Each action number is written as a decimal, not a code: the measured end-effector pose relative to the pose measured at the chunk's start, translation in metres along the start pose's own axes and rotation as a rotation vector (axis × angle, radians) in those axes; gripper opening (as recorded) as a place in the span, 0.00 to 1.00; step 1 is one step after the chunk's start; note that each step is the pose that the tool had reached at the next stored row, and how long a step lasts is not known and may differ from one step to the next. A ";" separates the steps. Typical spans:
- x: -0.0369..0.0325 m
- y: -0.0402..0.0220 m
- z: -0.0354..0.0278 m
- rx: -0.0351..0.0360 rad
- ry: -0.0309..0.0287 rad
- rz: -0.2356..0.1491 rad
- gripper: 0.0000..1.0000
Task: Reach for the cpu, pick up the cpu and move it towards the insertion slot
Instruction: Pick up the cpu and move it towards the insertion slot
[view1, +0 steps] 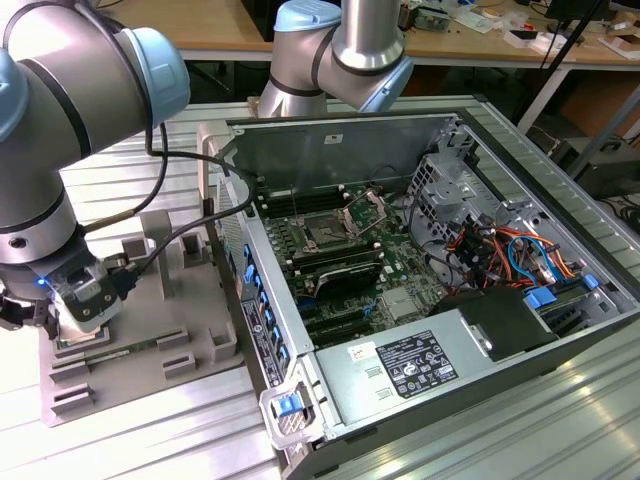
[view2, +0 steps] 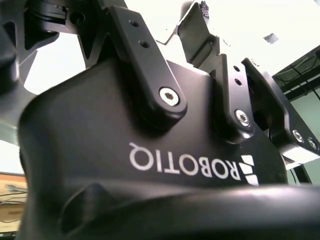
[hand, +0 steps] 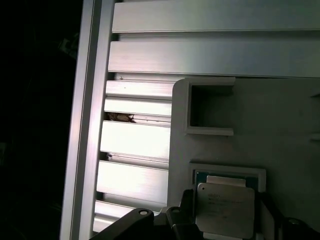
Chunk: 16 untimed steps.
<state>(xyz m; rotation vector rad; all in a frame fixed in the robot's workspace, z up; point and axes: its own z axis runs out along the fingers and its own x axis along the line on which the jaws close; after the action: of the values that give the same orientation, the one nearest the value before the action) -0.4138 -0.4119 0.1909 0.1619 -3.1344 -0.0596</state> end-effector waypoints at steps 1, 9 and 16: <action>0.0000 0.0000 0.0004 0.0000 0.0000 -0.001 0.60; 0.0000 -0.0001 0.0018 0.0000 0.0003 -0.008 0.60; 0.0000 -0.0001 0.0020 0.0001 0.0003 -0.008 0.55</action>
<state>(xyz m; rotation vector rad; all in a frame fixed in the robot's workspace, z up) -0.4138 -0.4119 0.1889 0.1738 -3.1336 -0.0595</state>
